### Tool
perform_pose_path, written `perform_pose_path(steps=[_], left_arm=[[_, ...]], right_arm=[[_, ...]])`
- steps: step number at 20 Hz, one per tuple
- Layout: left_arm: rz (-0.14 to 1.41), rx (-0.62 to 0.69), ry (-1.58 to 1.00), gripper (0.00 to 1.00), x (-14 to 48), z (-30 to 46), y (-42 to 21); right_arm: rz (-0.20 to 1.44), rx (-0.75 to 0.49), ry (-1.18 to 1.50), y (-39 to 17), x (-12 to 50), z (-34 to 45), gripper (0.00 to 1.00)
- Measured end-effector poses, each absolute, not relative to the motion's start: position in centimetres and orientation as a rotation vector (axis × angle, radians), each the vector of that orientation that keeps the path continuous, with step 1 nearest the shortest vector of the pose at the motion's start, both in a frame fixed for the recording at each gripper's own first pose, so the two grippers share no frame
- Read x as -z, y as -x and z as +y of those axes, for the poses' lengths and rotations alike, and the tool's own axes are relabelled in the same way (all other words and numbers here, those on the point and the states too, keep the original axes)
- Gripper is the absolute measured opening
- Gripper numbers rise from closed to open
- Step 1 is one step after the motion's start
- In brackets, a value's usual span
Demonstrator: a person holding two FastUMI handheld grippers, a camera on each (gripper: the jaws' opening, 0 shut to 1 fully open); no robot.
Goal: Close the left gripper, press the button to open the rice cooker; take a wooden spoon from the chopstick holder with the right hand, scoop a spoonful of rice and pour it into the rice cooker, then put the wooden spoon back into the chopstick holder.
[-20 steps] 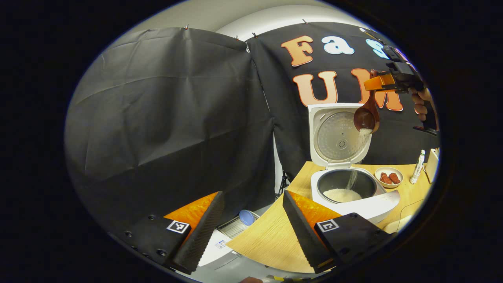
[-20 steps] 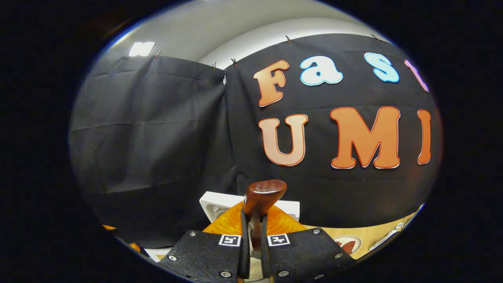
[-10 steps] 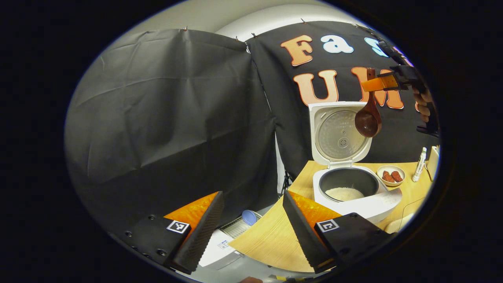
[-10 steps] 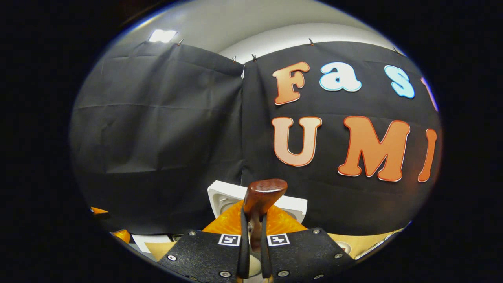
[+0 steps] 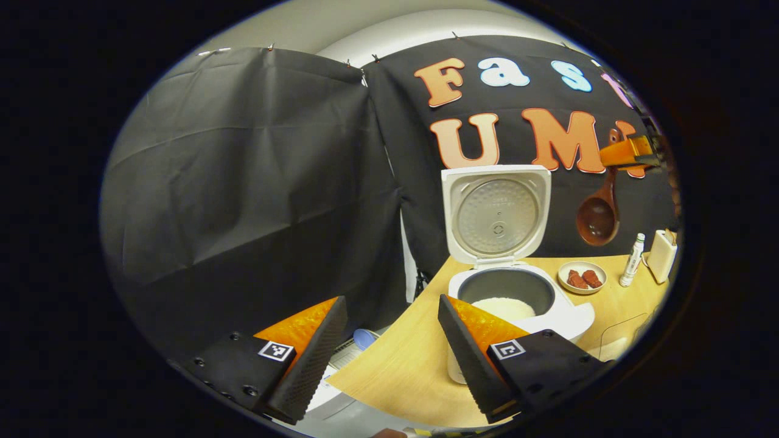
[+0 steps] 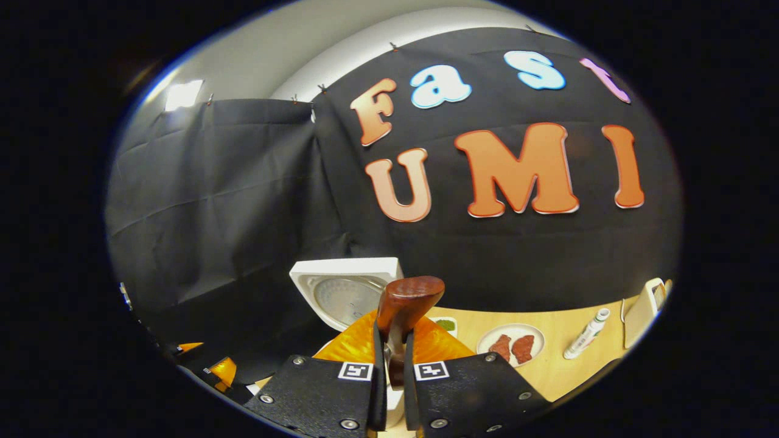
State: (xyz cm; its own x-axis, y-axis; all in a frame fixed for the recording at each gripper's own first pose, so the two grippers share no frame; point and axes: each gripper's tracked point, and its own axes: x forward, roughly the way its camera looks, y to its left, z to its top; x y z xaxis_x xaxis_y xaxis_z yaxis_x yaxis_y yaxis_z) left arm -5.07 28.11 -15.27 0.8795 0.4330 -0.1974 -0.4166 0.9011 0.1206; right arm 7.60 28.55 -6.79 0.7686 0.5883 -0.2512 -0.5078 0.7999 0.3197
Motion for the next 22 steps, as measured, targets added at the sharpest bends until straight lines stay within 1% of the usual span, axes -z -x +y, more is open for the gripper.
perform_pose_path(steps=[5, 8, 11, 15, 18, 22], left_arm=[[0.250, -0.323, -0.091, 1.00, 15.8, 21.8, 3.0], [0.292, -0.233, -0.018, 1.00, 17.6, 17.7, 1.8], [0.350, -0.213, 0.025, 1.00, 19.1, 15.2, 0.9], [0.357, -0.215, 0.038, 0.99, 18.6, 13.5, -0.2], [0.338, -0.226, 0.036, 0.99, 17.3, 12.9, -1.0], [0.339, -0.229, 0.044, 1.00, 16.5, 12.3, -2.2]], right_arm=[[0.481, -0.390, -0.320, -5.3, 13.3, 16.7, 0.11], [0.557, -0.247, -0.366, -3.5, 17.4, 9.5, 0.11], [0.591, -0.129, -0.404, -1.2, 19.8, 3.4, 0.11], [0.625, 0.015, -0.420, 2.1, 23.0, -3.9, 0.11], [0.635, 0.072, -0.451, 3.5, 24.9, -6.6, 0.11], [0.675, 0.073, -0.517, 4.7, 28.8, -6.5, 0.12]])
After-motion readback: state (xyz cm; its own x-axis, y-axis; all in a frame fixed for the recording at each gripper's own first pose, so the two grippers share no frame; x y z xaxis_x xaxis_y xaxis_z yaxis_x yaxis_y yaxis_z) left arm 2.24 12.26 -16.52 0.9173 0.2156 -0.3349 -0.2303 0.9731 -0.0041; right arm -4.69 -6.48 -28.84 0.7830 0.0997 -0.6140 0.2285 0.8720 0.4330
